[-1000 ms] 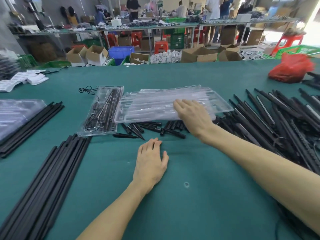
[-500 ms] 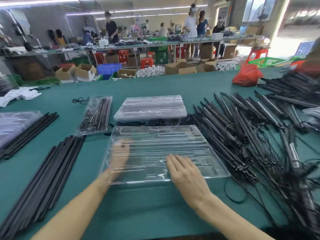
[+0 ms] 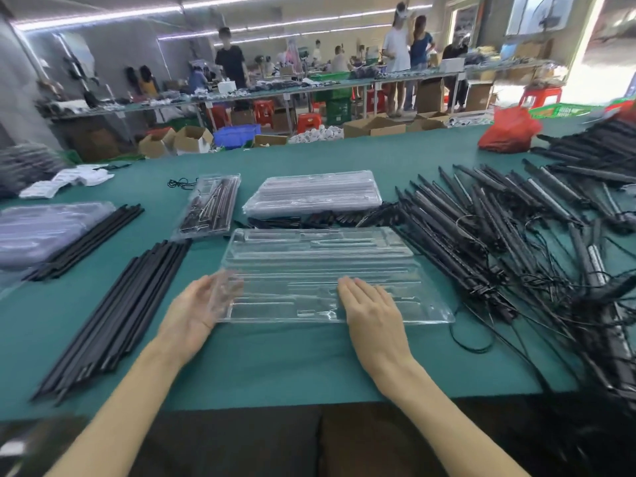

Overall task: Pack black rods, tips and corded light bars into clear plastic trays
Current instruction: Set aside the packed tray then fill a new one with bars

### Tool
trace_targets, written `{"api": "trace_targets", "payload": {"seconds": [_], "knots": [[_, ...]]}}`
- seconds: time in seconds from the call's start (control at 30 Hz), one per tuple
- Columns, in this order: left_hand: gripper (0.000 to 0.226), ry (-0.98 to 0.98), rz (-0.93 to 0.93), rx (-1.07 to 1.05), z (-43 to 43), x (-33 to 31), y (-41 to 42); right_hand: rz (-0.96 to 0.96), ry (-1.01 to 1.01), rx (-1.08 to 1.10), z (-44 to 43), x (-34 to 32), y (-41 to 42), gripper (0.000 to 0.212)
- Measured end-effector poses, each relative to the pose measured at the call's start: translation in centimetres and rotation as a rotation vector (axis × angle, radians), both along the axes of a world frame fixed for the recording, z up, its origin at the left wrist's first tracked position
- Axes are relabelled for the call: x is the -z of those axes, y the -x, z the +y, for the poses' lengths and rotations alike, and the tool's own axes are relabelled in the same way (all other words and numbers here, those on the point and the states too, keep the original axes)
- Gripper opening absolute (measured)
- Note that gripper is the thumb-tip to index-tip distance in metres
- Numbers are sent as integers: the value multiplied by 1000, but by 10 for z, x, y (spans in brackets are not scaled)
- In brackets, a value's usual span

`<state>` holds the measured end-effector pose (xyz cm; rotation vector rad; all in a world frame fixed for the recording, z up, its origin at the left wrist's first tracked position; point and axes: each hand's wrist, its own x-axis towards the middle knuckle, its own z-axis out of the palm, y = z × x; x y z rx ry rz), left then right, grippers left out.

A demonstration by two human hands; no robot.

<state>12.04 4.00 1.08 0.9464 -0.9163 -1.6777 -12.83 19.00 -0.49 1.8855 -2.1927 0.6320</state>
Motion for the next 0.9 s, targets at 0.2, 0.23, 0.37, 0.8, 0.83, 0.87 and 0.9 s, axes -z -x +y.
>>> {"api": "trace_targets", "payload": {"seconds": [0.2,0.23,0.37,0.8,0.83,0.87,0.9], "knots": [[17,744,-788,-288,28,-13,0,34,-33,6,-2,5,0,61],[17,923,-902,-156,36,-20,7,30,-28,8,-2,5,0,62],[20,1067,-1164,508,73,-34,51,29,12,-19,-2,5,1,59],[11,821,-1238,722,57,-48,81,58,83,-198,0,1,5,41],[12,796,-1234,733,56,-49,82,59,88,-219,0,1,6,42],[13,776,-1234,739,55,-49,83,61,96,-239,0,1,6,44],[14,769,-1239,745,54,-49,83,64,103,-252,0,2,7,45]]}}
